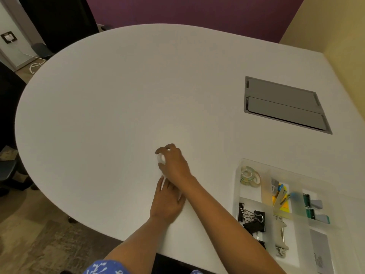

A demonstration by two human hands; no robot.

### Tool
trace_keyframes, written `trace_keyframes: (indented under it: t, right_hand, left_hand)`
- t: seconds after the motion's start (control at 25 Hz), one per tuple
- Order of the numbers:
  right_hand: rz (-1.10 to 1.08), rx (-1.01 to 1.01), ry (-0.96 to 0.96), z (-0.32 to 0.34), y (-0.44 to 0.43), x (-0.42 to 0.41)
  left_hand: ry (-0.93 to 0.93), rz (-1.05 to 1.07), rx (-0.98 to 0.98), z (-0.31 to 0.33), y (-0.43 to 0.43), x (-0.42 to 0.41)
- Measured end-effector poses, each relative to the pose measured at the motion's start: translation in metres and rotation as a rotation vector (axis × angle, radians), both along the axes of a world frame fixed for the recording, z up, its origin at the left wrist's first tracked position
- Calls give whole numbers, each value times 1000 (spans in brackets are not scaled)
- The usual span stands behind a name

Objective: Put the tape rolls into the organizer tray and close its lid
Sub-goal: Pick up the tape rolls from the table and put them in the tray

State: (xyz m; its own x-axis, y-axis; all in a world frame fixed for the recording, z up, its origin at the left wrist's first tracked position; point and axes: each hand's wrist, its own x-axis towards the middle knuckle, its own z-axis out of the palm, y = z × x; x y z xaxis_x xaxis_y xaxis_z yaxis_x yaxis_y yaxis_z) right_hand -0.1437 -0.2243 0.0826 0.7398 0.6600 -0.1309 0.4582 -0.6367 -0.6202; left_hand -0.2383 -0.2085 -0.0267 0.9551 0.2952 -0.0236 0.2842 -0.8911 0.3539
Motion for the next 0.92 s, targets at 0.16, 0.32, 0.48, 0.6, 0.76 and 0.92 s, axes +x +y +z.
trace_keyframes:
  t: [0.16, 0.32, 0.48, 0.6, 0.76, 0.92]
  right_hand:
    - [-148, 28, -1, 21, -64, 24]
    - [-294, -96, -20, 35, -132, 50]
    - [-436, -253, 36, 28, -185, 58]
    - [-480, -384, 46, 16, -207, 54]
    - [-474, -510, 39, 1, -216, 47]
    - [-476, -534, 35, -5, -214, 46]
  left_hand:
    - [-26, -15, 72, -2, 1, 1]
    - [2, -13, 39, 1, 4, 0]
    - [9, -17, 26, -1, 3, 0]
    - [14, -11, 17, -2, 4, 0]
    - [9, -17, -5, -2, 4, 0]
    - [8, -17, 10, -2, 4, 0]
